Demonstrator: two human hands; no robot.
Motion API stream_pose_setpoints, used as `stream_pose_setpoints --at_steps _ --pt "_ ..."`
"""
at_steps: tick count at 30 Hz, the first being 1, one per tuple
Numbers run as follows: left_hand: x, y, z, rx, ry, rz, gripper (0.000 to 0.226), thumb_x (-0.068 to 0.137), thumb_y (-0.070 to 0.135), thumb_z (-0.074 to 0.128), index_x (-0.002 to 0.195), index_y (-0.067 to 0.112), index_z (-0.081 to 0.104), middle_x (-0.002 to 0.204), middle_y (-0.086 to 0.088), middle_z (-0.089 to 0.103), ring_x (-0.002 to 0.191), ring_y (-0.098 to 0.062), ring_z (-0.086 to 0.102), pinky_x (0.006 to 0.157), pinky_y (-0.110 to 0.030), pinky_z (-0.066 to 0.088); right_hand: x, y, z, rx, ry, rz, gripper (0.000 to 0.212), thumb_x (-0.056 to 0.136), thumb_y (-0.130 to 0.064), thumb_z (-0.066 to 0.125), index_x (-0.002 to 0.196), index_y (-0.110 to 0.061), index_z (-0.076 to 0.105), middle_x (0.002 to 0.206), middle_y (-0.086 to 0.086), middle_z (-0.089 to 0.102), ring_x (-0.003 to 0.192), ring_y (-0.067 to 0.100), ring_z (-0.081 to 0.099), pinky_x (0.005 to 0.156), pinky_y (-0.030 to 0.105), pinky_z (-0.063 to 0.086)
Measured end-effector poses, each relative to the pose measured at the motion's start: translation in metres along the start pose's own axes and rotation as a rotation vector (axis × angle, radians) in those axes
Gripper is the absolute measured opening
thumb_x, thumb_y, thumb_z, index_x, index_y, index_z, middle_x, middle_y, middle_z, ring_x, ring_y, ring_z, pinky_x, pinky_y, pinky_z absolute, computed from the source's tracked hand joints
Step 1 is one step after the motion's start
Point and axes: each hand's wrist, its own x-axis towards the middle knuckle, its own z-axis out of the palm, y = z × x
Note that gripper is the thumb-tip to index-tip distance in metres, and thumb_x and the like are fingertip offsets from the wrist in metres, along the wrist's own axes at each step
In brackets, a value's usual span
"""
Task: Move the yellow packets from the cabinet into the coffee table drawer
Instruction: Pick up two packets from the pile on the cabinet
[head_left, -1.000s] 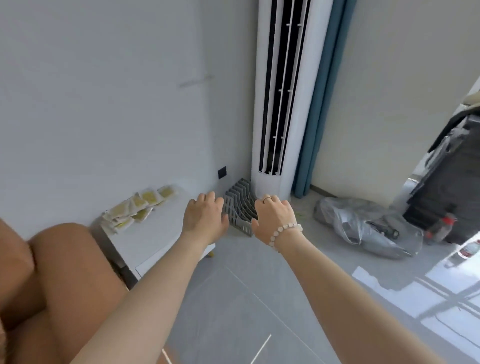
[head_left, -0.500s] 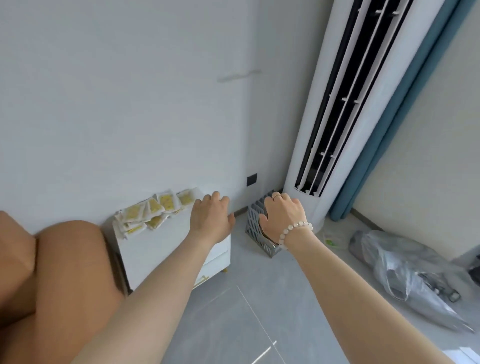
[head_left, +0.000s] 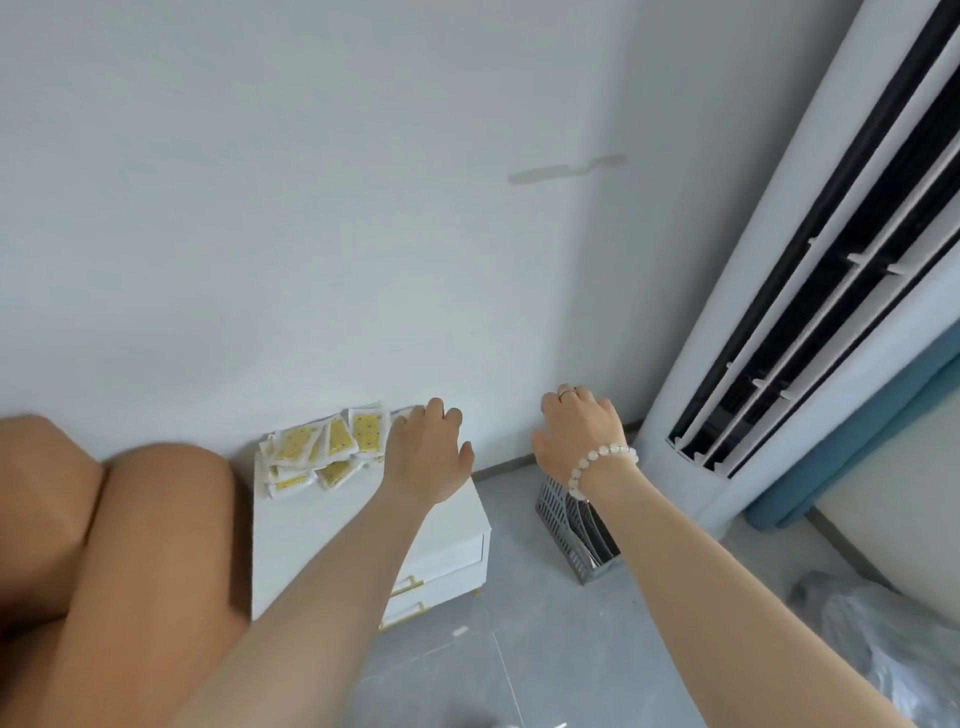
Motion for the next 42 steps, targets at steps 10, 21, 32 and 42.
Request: stream_pose_setpoints --at_steps 10,21,32,42 --pt "0.033 -0.077 0.051 -0.057 -0.183 -0.351 0.039 0.097 0.038 0.037 0.129 0.017 0.046 0.125 -0.002 0.046 0.113 -0.021 0.048 0.09 -0.031 0.034 0.11 -0.062 0.062 -0.009 -0.149 -0.313 0.033 0.097 -0.029 0.037 0.121 -0.01 0.047 0.124 0.005 0.049 0.116 0.021 0.044 0.093 0.032 0.035" --pt "0.1 -0.171 0.133 -0.125 -0.292 -0.451 0.038 0.097 0.037 0.038 0.127 0.017 0.048 0.118 -0.001 0.05 0.105 -0.02 0.051 0.083 -0.029 0.036 0.22 -0.116 0.141 -0.043 -0.341 -0.365 0.031 0.097 -0.03 0.034 0.121 -0.014 0.046 0.123 0.002 0.048 0.117 0.018 0.044 0.093 0.03 0.034" --pt "0.165 -0.254 0.233 -0.216 -0.35 -0.603 0.035 0.091 0.031 0.053 0.116 0.008 0.061 0.106 -0.009 0.06 0.097 -0.029 0.059 0.075 -0.035 0.044 0.268 -0.125 0.228 0.051 -0.511 -0.235 0.03 0.098 -0.034 0.033 0.122 -0.019 0.046 0.124 -0.003 0.049 0.117 0.015 0.045 0.093 0.026 0.036" --pt "0.191 -0.345 0.33 -0.445 -0.202 -1.322 0.062 0.077 0.051 0.067 0.122 0.009 0.056 0.122 -0.013 0.052 0.118 -0.031 0.043 0.093 -0.04 0.038 0.281 -0.133 0.334 0.167 -0.513 -0.262 0.025 0.088 -0.033 0.055 0.109 -0.022 0.058 0.107 -0.007 0.057 0.1 0.012 0.057 0.081 0.027 0.045"
